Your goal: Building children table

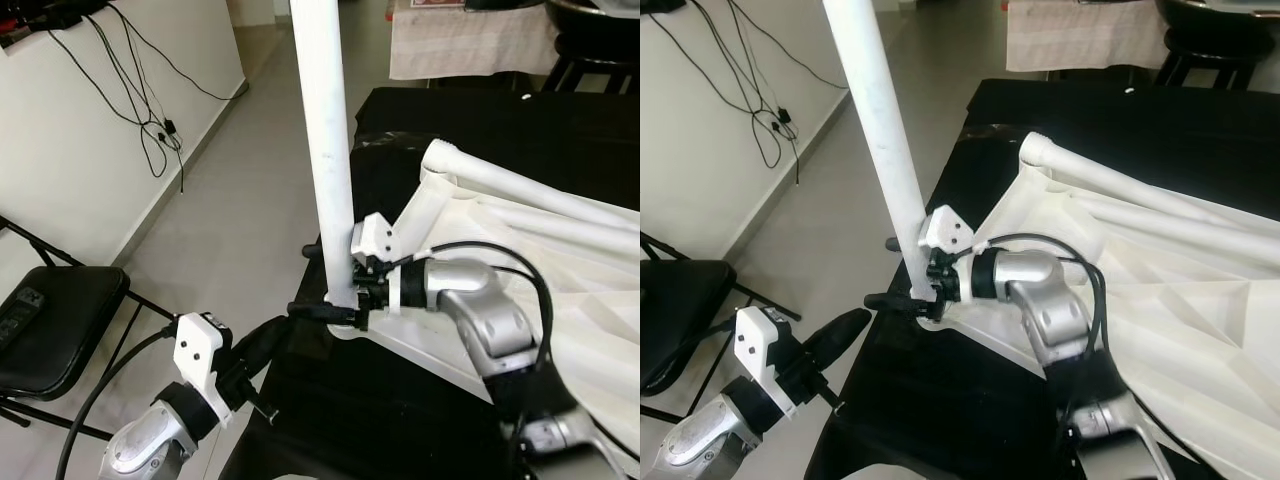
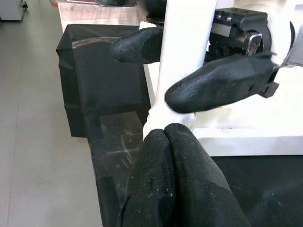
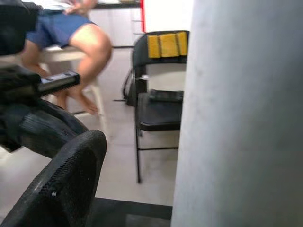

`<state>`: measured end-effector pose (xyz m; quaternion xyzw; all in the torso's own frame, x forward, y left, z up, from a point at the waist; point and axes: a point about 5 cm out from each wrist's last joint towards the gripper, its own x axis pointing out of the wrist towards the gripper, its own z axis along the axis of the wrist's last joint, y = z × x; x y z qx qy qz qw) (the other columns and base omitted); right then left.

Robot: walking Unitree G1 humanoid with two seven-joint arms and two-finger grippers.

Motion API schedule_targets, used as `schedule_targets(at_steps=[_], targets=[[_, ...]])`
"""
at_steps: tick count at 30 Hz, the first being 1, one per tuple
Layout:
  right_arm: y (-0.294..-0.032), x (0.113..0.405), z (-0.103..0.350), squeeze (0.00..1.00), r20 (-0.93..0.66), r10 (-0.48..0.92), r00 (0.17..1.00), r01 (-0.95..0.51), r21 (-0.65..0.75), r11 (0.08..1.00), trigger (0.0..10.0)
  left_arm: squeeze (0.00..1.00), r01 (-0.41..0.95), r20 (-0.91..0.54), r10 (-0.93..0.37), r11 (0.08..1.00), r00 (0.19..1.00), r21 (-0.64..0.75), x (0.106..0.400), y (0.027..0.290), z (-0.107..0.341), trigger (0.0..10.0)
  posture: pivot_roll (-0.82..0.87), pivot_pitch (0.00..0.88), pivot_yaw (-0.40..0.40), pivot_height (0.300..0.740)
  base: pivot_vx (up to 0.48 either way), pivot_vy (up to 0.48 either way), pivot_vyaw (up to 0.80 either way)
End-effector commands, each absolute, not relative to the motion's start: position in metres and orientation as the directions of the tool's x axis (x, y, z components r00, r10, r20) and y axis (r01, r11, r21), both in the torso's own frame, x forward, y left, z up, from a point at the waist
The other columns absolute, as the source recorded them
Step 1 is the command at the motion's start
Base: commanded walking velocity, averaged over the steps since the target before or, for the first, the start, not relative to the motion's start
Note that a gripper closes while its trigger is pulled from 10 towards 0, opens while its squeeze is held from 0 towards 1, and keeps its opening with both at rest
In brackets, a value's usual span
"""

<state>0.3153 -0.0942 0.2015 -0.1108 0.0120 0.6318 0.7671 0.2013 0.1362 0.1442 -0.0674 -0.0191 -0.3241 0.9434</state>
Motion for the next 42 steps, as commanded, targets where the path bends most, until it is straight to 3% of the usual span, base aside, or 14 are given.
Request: schedule_targets(at_steps=[1, 4, 5, 14, 16, 18, 19, 20, 21, 23, 24, 25, 41, 42], targets=[[-0.085, 0.313, 0.203, 0.00, -0.144, 0.982, 0.119, -0.985, -0.143, 0.098, 6.9, 0.00, 0.610, 0.045, -0.610, 0.783, 0.791, -0.119, 0.199, 0.138, 0.139, 10.0, -0.05, 0.111, 0.093, 0.740, 0.000, 0.000, 0.00], [-0.085, 0.313, 0.203, 0.00, -0.142, 0.985, 0.102, -0.987, -0.134, 0.083, 6.9, 0.00, 0.610, 0.045, -0.610, 0.783, 0.791, -0.120, 0.199, 0.138, 0.139, 10.0, -0.05, 0.111, 0.093, 0.740, 0.000, 0.000, 0.00], [-0.086, 0.313, 0.203, 0.00, -0.139, 0.987, 0.079, -0.990, -0.127, 0.062, 0.0, 0.00, 0.611, 0.045, -0.611, 0.782, 0.791, -0.120, 0.199, 0.138, 0.139, 10.0, -0.05, 0.114, 0.093, 0.740, 0.000, 0.000, 0.00], [-0.089, 0.310, 0.200, 0.00, -0.127, 0.989, 0.069, -0.991, -0.118, 0.054, 0.0, 0.00, 0.612, 0.046, -0.612, 0.782, 0.790, -0.120, 0.199, 0.138, 0.140, 10.0, -0.05, 0.116, 0.097, 0.740, 0.000, 0.000, 0.00], [-0.093, 0.311, 0.196, 0.00, -0.116, 0.978, 0.174, -0.977, -0.145, 0.157, 0.0, 0.00, 0.613, 0.045, -0.612, 0.781, 0.789, -0.120, 0.199, 0.139, 0.140, 10.0, -0.05, 0.119, 0.094, 0.740, 0.000, 0.000, 0.00], [-0.094, 0.311, 0.196, 0.00, -0.108, 0.972, 0.208, -0.970, -0.150, 0.191, 0.0, 0.00, 0.613, 0.045, -0.612, 0.781, 0.789, -0.120, 0.199, 0.139, 0.140, 10.0, -0.05, 0.119, 0.094, 0.740, 0.000, 0.000, 0.00], [-0.094, 0.311, 0.193, 0.00, -0.095, 0.955, 0.281, -0.953, -0.146, 0.266, 0.0, 0.00, 0.612, 0.045, -0.612, 0.781, 0.790, -0.120, 0.199, 0.140, 0.140, 10.0, -0.06, 0.124, 0.094, 0.740, 0.000, 0.000, 0.00], [-0.094, 0.311, 0.193, 0.00, -0.095, 0.955, 0.281, -0.953, -0.146, 0.266, 0.0, 0.00, 0.612, 0.045, -0.612, 0.781, 0.790, -0.120, 0.199, 0.140, 0.140, 10.0, -0.06, 0.124, 0.094, 0.740, 0.000, 0.000, 0.00], [-0.090, 0.309, 0.185, 0.00, -0.086, 0.896, 0.435, -0.897, -0.128, 0.423, 0.0, 0.00, 0.611, 0.044, -0.611, 0.782, 0.790, -0.119, 0.199, 0.141, 0.140, 10.0, -0.07, 0.125, 0.090, 0.740, 0.000, 0.000, 0.00], [-0.093, 0.308, 0.168, 0.00, -0.086, 0.596, 0.799, -0.600, -0.192, 0.777, 0.0, 0.00, 0.610, 0.044, -0.609, 0.784, 0.792, -0.118, 0.199, 0.143, 0.140, 10.0, -0.07, 0.132, 0.093, 0.740, 0.000, 0.000, 0.00], [-0.093, 0.308, 0.168, 0.00, -0.086, 0.596, 0.799, -0.600, -0.192, 0.777, 0.0, 0.00, 0.610, 0.044, -0.609, 0.784, 0.792, -0.118, 0.199, 0.143, 0.140, 10.0, -0.07, 0.132, 0.093, 0.740, 0.000, 0.000, 0.00], [-0.098, 0.303, 0.161, 0.00, -0.084, 0.453, 0.888, -0.460, -0.222, 0.860, 0.0, 0.00, 0.609, 0.044, -0.608, 0.784, 0.792, -0.118, 0.199, 0.144, 0.141, 10.0, -0.07, 0.132, 0.093, 0.740, 0.000, 0.000, 0.00], [-0.084, 0.297, 0.157, 0.00, -0.101, 0.516, 0.851, -0.525, -0.215, 0.823, 0.0, 0.00, 0.604, 0.038, -0.604, 0.789, 0.796, -0.108, 0.202, 0.145, 0.139, 10.0, -0.07, 0.118, 0.101, 0.740, 0.000, 0.000, 0.00], [-0.079, 0.297, 0.160, 0.89, -0.098, 0.576, 0.812, -0.583, -0.200, 0.788, 10.0, 0.00, 0.602, 0.039, -0.601, 0.791, 0.798, -0.108, 0.202, 0.145, 0.139, 10.0, -0.07, 0.114, 0.101, 0.740, 0.000, 0.000, 0.00]])
